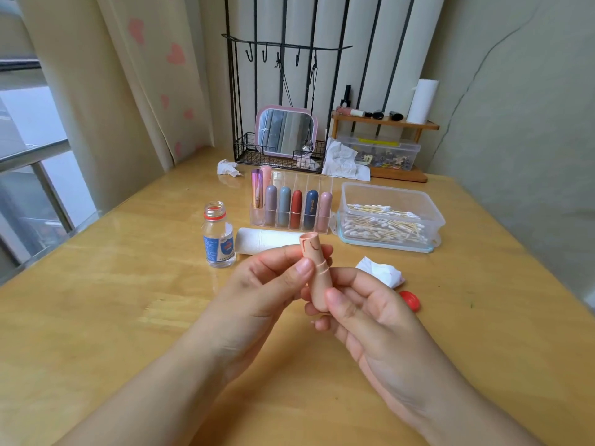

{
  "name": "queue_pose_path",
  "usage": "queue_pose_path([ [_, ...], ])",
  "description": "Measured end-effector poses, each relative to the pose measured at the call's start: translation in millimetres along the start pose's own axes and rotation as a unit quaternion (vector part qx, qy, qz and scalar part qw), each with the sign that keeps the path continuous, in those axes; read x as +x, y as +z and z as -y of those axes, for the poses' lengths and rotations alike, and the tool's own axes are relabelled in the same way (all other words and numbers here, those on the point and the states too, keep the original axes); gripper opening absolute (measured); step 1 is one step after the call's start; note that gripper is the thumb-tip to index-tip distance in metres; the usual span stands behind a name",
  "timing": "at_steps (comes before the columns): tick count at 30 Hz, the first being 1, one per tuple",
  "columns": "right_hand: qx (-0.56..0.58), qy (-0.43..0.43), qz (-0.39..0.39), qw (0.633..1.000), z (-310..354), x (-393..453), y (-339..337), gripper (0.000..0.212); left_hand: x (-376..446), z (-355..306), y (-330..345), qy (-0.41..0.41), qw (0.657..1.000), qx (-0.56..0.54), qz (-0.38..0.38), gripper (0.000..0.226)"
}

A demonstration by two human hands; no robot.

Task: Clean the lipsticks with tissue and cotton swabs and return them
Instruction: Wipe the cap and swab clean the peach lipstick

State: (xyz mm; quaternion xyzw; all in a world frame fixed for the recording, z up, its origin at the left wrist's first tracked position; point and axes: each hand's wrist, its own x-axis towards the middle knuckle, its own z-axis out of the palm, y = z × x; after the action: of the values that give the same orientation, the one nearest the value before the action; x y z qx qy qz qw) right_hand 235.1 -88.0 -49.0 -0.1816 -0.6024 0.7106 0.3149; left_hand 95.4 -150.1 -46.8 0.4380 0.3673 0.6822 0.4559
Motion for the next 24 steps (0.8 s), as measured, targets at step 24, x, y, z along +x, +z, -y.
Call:
queue_pose_path([
  [24,0.330,0.160,0.145,0.919,-2.7,-0.8,12.4,0.032,-8.2,-7.0,9.7,-0.048,0.998,-0.037,-0.026,0.021],
])
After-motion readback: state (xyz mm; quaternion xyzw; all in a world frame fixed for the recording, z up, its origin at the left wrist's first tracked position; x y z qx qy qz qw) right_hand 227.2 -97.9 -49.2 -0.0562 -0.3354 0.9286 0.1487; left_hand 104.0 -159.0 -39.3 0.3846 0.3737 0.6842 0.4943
